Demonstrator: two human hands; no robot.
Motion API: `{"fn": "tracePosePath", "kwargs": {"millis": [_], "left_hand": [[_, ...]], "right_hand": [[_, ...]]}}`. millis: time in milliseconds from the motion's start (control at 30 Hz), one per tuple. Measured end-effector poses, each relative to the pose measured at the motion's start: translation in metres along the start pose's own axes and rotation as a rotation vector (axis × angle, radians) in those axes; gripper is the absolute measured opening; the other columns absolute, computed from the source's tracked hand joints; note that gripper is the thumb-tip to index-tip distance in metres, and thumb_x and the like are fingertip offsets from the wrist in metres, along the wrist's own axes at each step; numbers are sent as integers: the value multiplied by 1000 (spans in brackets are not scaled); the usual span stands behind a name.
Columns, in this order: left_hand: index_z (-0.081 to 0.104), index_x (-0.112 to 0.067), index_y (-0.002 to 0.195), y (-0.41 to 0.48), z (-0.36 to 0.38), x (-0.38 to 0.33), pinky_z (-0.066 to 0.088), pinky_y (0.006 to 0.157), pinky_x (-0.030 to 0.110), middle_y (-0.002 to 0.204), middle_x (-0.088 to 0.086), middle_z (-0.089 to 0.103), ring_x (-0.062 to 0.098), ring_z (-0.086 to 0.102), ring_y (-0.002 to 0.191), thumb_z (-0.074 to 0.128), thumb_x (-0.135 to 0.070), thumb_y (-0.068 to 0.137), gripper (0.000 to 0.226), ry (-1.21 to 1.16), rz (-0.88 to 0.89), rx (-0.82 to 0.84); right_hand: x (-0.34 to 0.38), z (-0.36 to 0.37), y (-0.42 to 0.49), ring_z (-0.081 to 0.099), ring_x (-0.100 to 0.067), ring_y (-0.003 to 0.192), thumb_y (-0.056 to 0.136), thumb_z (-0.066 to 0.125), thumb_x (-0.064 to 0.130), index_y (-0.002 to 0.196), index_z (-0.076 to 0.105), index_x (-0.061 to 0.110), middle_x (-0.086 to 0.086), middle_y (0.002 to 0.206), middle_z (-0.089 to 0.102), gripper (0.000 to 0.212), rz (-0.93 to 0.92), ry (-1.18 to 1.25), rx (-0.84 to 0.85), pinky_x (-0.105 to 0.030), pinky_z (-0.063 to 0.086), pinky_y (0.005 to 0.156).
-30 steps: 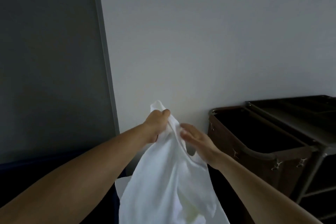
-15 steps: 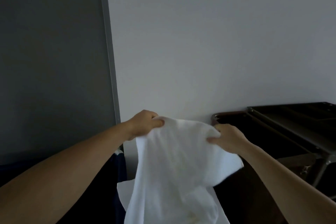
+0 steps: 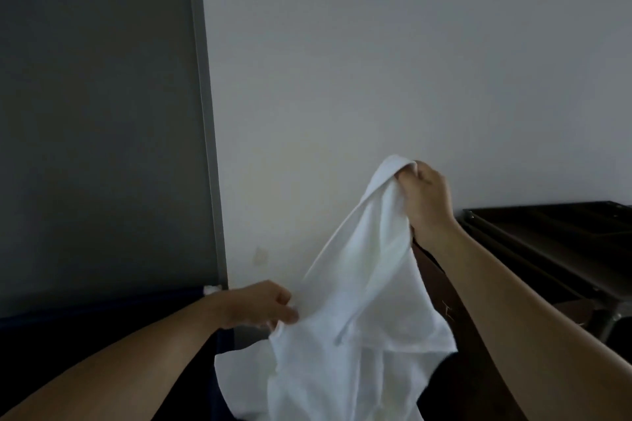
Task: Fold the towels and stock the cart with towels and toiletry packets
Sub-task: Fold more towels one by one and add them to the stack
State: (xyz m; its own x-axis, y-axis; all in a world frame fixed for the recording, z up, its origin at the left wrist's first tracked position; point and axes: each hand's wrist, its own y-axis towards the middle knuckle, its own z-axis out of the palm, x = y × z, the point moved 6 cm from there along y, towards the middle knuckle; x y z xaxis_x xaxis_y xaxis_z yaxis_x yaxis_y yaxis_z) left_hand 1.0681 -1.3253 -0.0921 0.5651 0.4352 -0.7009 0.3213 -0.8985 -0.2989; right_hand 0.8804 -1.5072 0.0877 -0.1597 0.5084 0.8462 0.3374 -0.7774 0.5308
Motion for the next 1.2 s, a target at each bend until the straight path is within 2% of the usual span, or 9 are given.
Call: {"fn": "tracePosePath", "kwargs": {"millis": [167,267,333,467,600,733,1000,1100,1200], "left_hand": [[55,-12,86,-15,-64,-43,39,62,27,79,1,54,12,48,68,49,-28,102,24,-72,159,-423],[59,-9,86,-19,-78,-100,40,65,26,79,-3,56,11,50,69,54,-27,99,23,119,342,-436],[65,-16,86,-18,-70,-123,43,63,18,79,-9,62,5,56,69,63,-30,92,15,206,390,-357],[70,-29,81,-12,-58,-115,46,58,14,74,-17,68,0,62,66,82,-33,73,15,168,294,-158],[73,-22,77,-10,-58,-74,48,63,24,68,-9,67,6,58,60,74,-17,84,8,15,231,-171],[61,-15,98,-15,-68,-77,53,86,37,107,-3,74,19,70,101,73,-25,86,20,-518,367,-240],[36,-65,120,-12,6,-89,38,81,-4,114,-52,46,-29,44,106,83,-54,71,69,-2,444,-128],[65,-28,112,-5,-13,-81,55,88,27,106,-15,70,13,66,100,62,-46,94,26,-218,328,-449],[70,-26,96,-15,-39,-86,56,85,34,97,-5,73,17,69,93,49,-35,102,24,-369,317,-539]], "right_hand": [[-55,12,-28,53,-20,77,94,63,14,87,67,7,-12,84,60,11,253,-387,489,-30,41,66],[-76,42,-73,60,-18,115,81,80,13,132,57,14,-3,126,62,56,286,-399,820,-32,50,97],[-72,64,-89,64,-12,109,76,85,24,128,56,28,6,122,66,59,210,-328,865,-27,52,92],[-60,67,-68,53,-9,62,86,75,24,76,66,15,5,69,60,16,68,-440,610,-21,39,56],[-49,33,-28,60,-22,72,90,66,16,80,70,3,-9,73,65,17,230,-46,268,-34,45,68],[-55,29,-25,55,-23,69,89,66,17,71,67,3,-11,70,59,22,282,-173,354,-36,42,67],[-47,38,-30,39,-16,56,86,66,24,52,47,22,5,52,39,39,252,-211,269,-32,30,58],[-43,37,-29,36,-15,57,87,66,25,56,47,18,3,55,37,36,221,-211,279,-31,27,57],[-46,27,-29,45,-19,59,87,69,27,65,53,12,-2,61,48,32,204,-284,312,-30,34,57]]}}
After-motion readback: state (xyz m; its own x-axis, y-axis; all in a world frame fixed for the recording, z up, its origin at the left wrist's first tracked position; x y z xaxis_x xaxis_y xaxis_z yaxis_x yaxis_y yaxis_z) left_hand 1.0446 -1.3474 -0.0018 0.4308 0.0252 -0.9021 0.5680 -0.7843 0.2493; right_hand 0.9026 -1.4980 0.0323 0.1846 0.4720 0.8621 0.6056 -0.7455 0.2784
